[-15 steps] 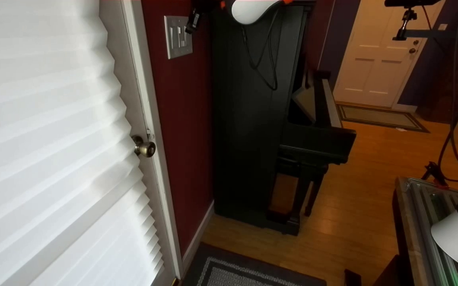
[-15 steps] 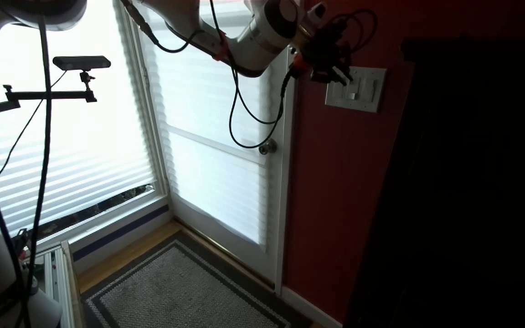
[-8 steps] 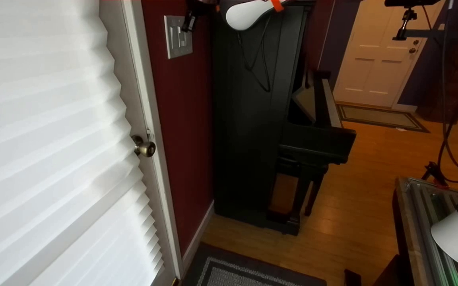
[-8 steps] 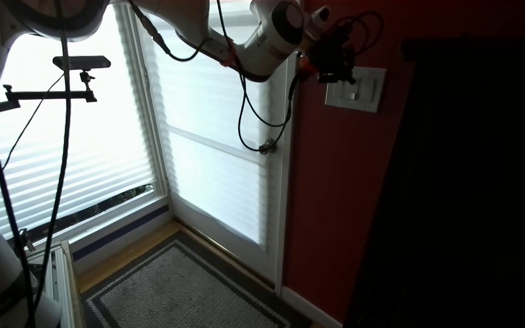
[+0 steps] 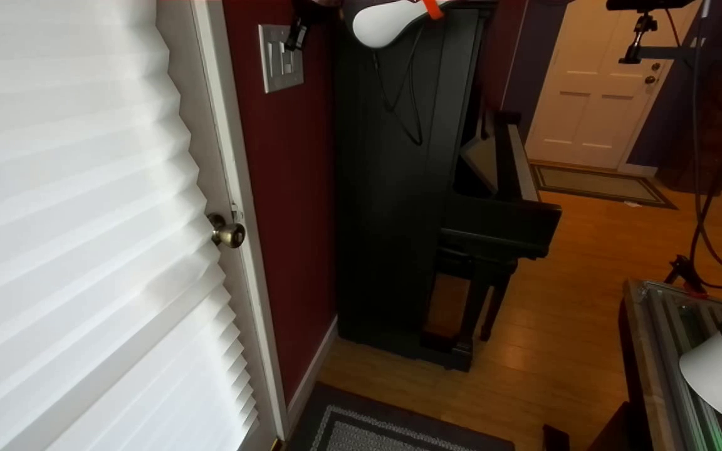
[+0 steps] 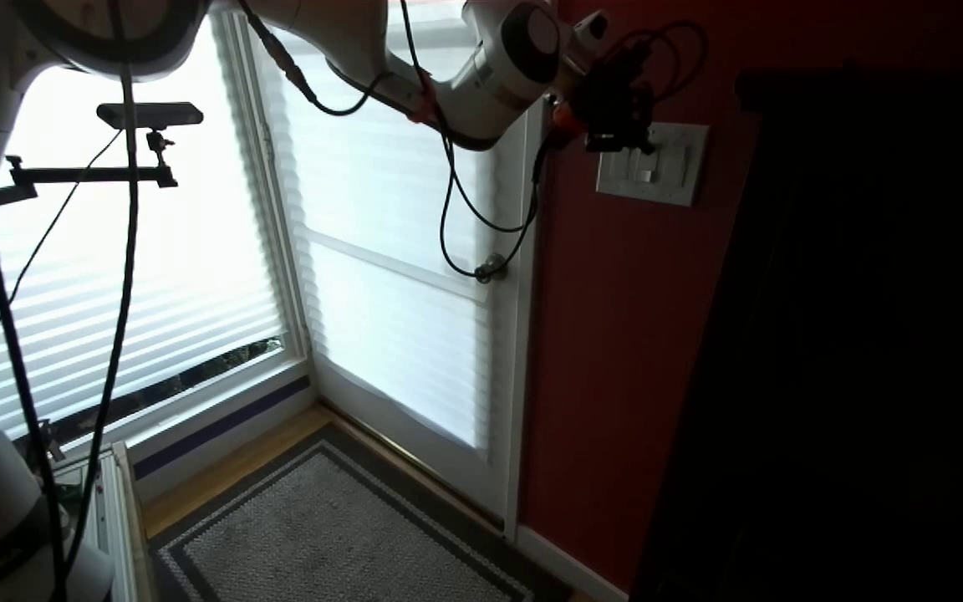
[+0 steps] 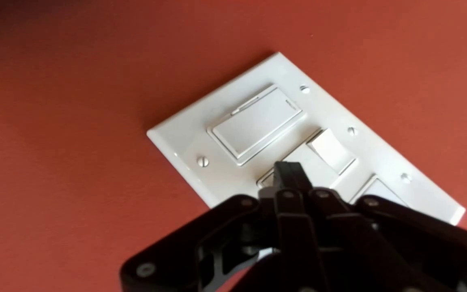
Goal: Press the top middle switch
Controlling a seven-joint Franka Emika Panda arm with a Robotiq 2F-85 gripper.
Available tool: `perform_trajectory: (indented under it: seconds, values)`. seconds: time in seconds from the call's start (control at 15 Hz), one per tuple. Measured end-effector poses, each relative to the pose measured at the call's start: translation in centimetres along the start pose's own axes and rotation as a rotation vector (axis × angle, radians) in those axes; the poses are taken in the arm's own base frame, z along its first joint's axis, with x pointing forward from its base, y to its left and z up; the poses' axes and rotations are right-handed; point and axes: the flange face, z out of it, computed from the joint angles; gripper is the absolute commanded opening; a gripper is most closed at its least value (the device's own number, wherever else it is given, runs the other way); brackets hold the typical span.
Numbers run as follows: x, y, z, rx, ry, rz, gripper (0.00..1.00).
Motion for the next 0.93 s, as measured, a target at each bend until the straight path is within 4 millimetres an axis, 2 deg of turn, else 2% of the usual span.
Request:
perform_trajectory:
  seconds: [0.93]
  values:
    - [0.03,0.74,-0.09,0.084,0.001,0.053,0.00]
